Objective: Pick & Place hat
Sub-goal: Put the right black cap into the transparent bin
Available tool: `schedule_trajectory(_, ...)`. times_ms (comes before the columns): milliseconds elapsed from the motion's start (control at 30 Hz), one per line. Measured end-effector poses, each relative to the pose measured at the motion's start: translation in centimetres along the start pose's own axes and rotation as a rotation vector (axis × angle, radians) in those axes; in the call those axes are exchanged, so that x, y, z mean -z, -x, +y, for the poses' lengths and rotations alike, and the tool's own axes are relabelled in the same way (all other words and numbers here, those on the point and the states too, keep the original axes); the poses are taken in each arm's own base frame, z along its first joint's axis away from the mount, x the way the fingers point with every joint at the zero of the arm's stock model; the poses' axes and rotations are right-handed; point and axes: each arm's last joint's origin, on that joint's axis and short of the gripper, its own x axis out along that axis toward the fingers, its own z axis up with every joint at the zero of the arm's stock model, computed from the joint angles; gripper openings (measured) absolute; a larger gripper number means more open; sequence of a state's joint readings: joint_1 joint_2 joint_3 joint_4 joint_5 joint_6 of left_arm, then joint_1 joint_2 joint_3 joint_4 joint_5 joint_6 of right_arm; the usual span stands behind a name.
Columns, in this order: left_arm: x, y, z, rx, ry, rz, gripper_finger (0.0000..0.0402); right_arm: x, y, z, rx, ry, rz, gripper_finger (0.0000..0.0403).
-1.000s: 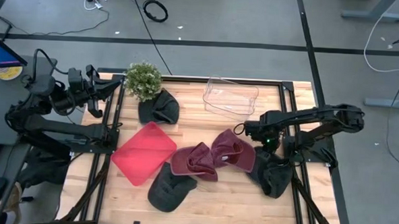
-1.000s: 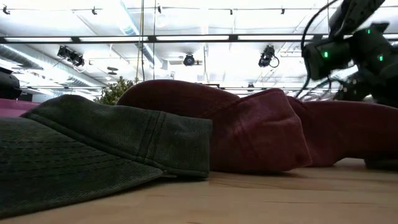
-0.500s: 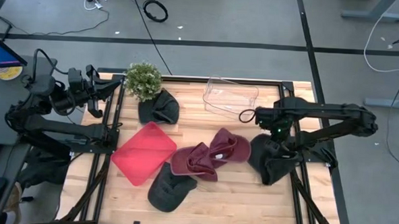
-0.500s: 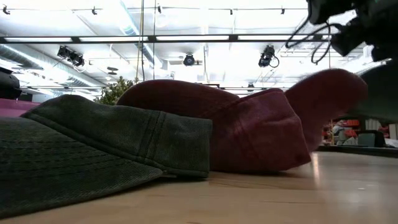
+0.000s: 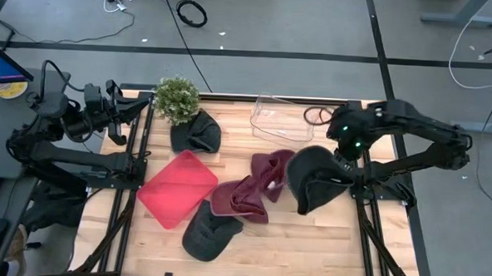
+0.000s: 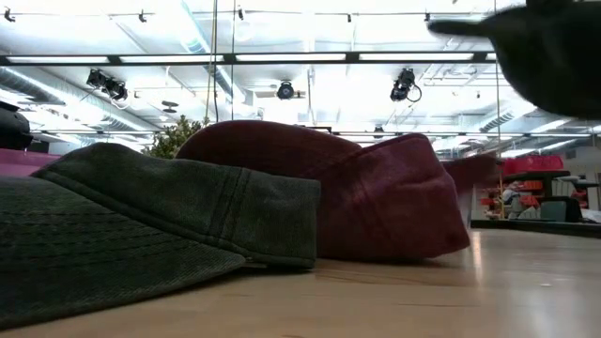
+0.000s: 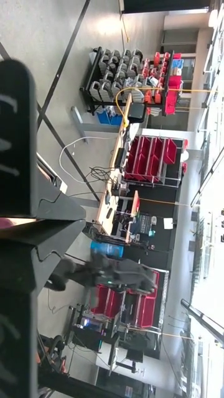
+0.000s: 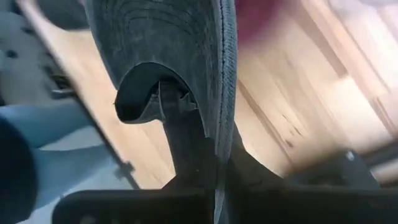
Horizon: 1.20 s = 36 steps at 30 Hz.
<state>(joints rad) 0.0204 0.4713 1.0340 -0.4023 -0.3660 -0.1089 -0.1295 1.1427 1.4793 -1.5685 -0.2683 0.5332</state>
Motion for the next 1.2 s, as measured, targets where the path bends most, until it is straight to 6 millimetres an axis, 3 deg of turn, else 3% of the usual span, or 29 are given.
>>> schedule_trajectory(100,0.0,0.0,0.0,0.000,0.000,0.000,0.0003,-0.2,2.0,0.7,-0.040,0.040,-0.114,0.0006)
schedule_trajectory(233,0.0,-0.4,-0.1,0.000,0.015,0.003,0.0003,-1.6,4.3,1.9,-0.070,0.099,-0.395,0.0006)
schedule_trajectory(400,0.3,-2.5,-0.9,-0.017,-0.012,0.019,0.0027,-4.5,5.5,3.5,-0.152,0.213,-0.685,0.0006)
schedule_trajectory(667,1.5,-7.8,-2.8,-0.040,-0.046,0.032,0.0122,-9.0,3.2,4.4,0.014,0.212,-0.815,0.0006)
schedule_trajectory(833,2.8,-10.4,-3.6,-0.053,-0.050,0.060,0.0185,-11.6,1.5,5.3,-0.002,0.207,-0.855,0.0006)
schedule_trajectory(1033,3.8,-12.3,-4.2,-0.056,-0.048,0.076,0.0246,-13.9,0.5,6.2,-0.037,0.165,-0.951,0.0006)
schedule_trajectory(1200,3.6,-13.2,-4.6,-0.025,-0.022,0.014,0.0269,-14.7,-0.3,6.3,-0.027,0.177,-0.947,0.0006)
